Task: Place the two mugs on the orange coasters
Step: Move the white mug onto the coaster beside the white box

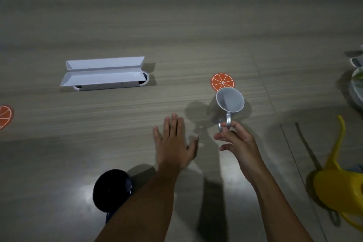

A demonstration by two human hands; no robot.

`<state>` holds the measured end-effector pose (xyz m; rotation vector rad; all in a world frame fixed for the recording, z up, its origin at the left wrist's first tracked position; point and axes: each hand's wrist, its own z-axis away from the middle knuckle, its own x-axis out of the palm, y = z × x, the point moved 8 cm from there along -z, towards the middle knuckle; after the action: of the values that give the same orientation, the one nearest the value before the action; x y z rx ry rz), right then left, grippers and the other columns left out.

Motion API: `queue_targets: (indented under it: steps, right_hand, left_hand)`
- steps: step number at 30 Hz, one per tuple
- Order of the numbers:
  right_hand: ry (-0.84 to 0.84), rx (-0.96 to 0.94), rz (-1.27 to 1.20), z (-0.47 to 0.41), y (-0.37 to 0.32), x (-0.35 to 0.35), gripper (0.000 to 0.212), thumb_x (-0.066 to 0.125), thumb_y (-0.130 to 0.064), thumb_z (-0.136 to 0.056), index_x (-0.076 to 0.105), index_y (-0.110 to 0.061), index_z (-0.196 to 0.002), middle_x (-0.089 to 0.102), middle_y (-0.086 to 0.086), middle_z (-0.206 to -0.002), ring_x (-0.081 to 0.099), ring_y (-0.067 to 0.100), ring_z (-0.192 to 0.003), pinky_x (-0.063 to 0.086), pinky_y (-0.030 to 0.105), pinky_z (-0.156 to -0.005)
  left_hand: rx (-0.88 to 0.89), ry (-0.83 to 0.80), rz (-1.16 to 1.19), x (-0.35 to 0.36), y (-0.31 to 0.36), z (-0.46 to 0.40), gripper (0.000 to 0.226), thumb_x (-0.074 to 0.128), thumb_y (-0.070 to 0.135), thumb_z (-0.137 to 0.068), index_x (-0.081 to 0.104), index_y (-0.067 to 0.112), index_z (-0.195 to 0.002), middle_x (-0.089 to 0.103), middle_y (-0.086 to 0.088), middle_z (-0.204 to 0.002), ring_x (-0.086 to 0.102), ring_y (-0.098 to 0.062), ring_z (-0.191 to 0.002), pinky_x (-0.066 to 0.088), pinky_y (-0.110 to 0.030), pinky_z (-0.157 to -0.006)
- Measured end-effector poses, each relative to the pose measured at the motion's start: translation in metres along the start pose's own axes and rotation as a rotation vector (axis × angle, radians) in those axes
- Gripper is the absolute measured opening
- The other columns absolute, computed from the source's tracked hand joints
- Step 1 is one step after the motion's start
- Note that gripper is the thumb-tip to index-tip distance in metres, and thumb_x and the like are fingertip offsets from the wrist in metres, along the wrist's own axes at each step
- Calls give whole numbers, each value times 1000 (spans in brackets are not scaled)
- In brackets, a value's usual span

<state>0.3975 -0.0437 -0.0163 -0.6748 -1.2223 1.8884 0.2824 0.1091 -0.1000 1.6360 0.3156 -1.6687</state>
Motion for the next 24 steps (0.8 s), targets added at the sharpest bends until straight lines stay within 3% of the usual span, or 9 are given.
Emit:
queue_targets:
  steps: [7,16,24]
  right_hand:
    - [50,-41,-40,-50,-6,-6,16,58,-8,-98,67,-11,-111,71,3,-99,70,23,-92,51,31,-63]
    - [47,-106,-11,-111,-29,-14,15,62,-12,-96,68,-25,-94,69,5,-94,68,24,-89,49,31,-61]
    - [10,-110,50,-141,-30,-25,10,61,-17,-98,66,-16,-106,70,13,-95,70,20,-90,49,28,-62]
  left_hand:
    - [-8,15,-5,6,-5,-2,84,31,69,-93,12,21,-160,7,-1,-171,0,-23,-157,1,-62,-123]
    - [-30,8,-12,9,-7,-5,84,28,71,-93,10,23,-160,4,2,-170,-3,-20,-157,1,-60,-124]
    - [-27,-19,-8,11,-9,-7,84,26,71,-94,8,23,-160,2,1,-170,-4,-21,-157,1,-60,-124]
